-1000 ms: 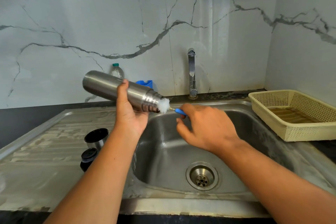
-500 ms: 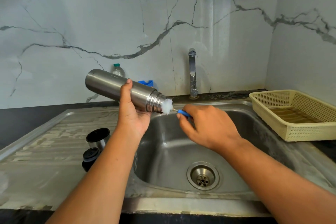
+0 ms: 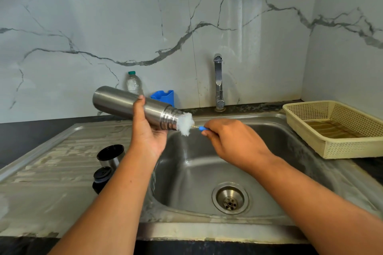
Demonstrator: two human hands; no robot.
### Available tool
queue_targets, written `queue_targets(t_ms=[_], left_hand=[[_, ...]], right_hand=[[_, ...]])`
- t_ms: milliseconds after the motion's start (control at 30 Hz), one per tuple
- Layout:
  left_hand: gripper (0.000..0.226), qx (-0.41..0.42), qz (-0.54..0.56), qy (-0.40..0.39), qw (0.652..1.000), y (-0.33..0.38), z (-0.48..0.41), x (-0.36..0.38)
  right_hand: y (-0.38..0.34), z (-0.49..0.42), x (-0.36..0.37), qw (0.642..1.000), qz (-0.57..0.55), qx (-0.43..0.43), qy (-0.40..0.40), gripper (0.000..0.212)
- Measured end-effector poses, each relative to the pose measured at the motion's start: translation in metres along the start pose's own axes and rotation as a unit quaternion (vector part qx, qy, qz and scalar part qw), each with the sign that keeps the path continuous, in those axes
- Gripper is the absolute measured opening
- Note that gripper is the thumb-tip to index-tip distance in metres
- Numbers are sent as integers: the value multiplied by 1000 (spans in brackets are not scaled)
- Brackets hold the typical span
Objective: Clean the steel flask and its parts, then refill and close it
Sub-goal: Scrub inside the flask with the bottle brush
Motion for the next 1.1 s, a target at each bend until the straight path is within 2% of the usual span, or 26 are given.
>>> queue_targets(t_ms=[133, 267, 500, 700, 833, 900, 967, 1067, 1100], left_hand=[[68, -17, -50, -34, 998, -15, 7, 11], [48, 9, 7, 0, 1000, 7, -3, 3], [57, -30, -47, -41, 998, -22, 6, 13], [45, -37, -65, -51, 996, -32, 8, 13], [45, -38, -89, -65, 993, -35, 9, 17], [57, -22, -98, -56, 993, -30, 5, 14], [67, -8, -81, -44, 996, -18, 0, 10], [49, 12, -31, -39, 999, -1, -6, 6], [49, 10, -33, -40, 999, -3, -4, 5]], right_hand=[[-16, -2, 6, 1000, -1, 5, 1, 19], [0, 4, -12, 1000, 23, 3, 18, 22], [-14, -1, 2, 1000, 13, 23, 13, 15], [0, 0, 8, 999, -12, 47, -21, 15], [11, 1, 22, 991, -30, 94, -87, 21], [13, 3, 27, 987, -56, 100, -108, 24], [15, 3, 19, 988, -68, 103, -96, 31], [18, 3, 5, 992, -27, 90, -79, 35], [14, 3, 5, 993, -19, 85, -79, 36]])
Point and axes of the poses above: each hand's wrist, its own z-axis away from the middle knuckle, its own x-axis out of the palm, y = z × x, the point moved 6 cm from there along -z, towards the middle knuckle, and after that the axes turned 1 degree about x, right-handed, at the moved point
